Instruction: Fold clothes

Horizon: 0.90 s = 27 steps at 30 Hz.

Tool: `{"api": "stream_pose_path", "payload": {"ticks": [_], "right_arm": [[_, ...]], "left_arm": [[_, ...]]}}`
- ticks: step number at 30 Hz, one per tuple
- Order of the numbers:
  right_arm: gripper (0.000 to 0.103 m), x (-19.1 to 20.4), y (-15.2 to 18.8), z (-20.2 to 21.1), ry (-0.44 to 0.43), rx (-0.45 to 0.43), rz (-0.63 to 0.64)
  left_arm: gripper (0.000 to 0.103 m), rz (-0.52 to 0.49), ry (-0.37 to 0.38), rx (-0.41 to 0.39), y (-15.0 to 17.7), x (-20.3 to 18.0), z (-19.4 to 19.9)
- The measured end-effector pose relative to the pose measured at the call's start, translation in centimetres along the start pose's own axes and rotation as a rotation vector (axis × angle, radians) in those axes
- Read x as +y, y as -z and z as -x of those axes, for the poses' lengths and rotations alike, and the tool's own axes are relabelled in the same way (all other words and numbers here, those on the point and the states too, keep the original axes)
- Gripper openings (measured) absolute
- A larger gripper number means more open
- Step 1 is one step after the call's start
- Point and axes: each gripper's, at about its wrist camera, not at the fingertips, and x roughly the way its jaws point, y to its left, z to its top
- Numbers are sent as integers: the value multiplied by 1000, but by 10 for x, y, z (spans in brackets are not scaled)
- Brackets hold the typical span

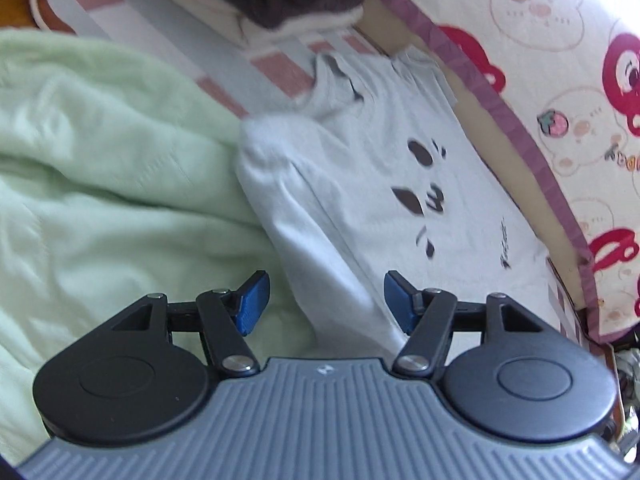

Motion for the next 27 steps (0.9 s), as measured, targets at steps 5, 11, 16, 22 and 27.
{"api": "stream_pose_path", "payload": {"ticks": [5, 11, 16, 22, 27], "right_arm": [[3, 39, -7, 65, -4, -202, 295], [3, -19, -2, 29, 68, -59, 100], [16, -36, 6, 11, 84, 21, 33], [28, -38, 7, -3, 51, 7, 21], [2, -7, -25, 17, 49, -66, 183]], "left_arm": [[21, -53, -3, 22, 10, -13, -7], [6, -138, -50, -55, 10, -25, 3], [41, -10, 40, 11, 9, -7, -7], [15, -80, 42, 36, 15, -16, -21], [2, -180, 71, -92, -8, -37, 19]]}}
